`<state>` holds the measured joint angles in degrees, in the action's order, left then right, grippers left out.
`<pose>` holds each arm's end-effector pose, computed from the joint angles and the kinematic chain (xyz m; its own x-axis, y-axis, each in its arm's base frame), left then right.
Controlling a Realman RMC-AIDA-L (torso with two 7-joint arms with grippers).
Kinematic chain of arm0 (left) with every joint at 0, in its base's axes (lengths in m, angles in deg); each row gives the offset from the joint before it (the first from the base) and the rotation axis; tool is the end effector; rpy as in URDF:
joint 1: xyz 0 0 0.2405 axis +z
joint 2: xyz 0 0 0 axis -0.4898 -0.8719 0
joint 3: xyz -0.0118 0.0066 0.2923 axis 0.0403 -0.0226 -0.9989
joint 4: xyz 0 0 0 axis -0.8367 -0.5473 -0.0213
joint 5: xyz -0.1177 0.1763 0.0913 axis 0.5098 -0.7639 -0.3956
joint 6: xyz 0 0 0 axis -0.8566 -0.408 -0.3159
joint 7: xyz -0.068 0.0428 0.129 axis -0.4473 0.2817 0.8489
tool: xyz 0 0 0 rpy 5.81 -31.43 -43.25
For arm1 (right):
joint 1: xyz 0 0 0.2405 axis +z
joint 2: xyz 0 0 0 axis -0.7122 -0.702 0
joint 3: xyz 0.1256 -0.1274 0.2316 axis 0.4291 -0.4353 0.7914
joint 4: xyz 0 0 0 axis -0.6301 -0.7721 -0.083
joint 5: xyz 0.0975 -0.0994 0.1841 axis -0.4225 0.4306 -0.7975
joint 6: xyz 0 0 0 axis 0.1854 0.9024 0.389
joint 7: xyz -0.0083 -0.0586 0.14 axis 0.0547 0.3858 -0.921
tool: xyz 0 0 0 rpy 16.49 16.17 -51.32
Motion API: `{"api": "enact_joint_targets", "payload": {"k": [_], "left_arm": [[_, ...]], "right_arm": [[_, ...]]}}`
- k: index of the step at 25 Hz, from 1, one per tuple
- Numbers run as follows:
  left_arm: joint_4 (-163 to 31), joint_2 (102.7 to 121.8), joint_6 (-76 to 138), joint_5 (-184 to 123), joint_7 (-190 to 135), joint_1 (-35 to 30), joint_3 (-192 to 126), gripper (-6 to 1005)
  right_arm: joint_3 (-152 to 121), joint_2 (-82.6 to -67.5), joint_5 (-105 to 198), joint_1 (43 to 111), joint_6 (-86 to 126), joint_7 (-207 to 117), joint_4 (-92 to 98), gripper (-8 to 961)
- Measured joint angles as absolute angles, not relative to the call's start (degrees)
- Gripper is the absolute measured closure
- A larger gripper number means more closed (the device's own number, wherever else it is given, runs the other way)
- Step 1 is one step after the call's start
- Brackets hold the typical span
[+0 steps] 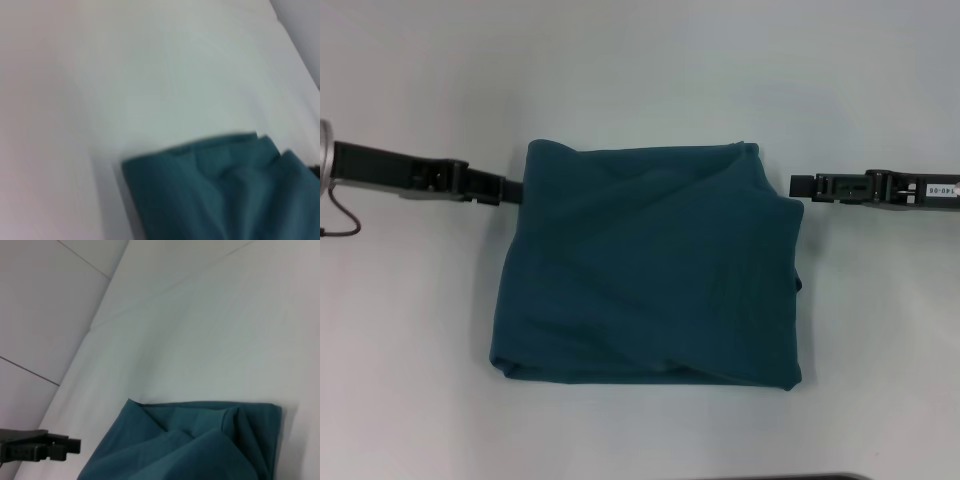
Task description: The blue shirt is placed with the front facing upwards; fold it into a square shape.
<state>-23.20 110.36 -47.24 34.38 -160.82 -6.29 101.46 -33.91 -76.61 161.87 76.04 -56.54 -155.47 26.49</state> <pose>-0.3023 0.3968 -0.0029 0.3860 0.9011 0.1974 0.9209 -0.3890 -0.0250 0.3649 0.3504 -0.0137 0.2536 -0.8587 -0.4454 -0.9384 -0.3301 0.1021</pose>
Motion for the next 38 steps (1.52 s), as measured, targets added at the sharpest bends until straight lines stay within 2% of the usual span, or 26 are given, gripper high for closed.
{"api": "enact_joint_targets", "payload": {"k": [1, 9, 14, 21, 38], "left_arm": [[-22.9, 111.29, -44.6, 34.4, -160.8, -6.7, 101.4, 620], [-23.9, 112.83, -38.9, 33.7, -161.2, -8.5, 100.8, 479], [-23.9, 114.91, -35.4, 31.4, -161.0, -9.4, 100.1, 480], [-23.9, 116.88, -31.4, 29.2, -160.9, -10.2, 99.5, 481], [-24.0, 117.93, -28.8, 28.5, -160.9, -11.3, 97.7, 490]], "right_arm": [[-33.9, -76.62, 161.9, 76.1, -56.5, -155.5, 26.5, 205], [-33.8, -76.19, 161.8, 76.4, -57.0, -155.6, 26.8, 211], [-33.8, -76.12, 161.8, 76.4, -57.1, -155.7, 26.8, 214], [-34.4, -76.25, 162.0, 76.6, -57.2, -156.5, 26.5, 218], [-35.1, -76.76, 162.3, 77.1, -57.6, -156.5, 26.0, 230]]}}
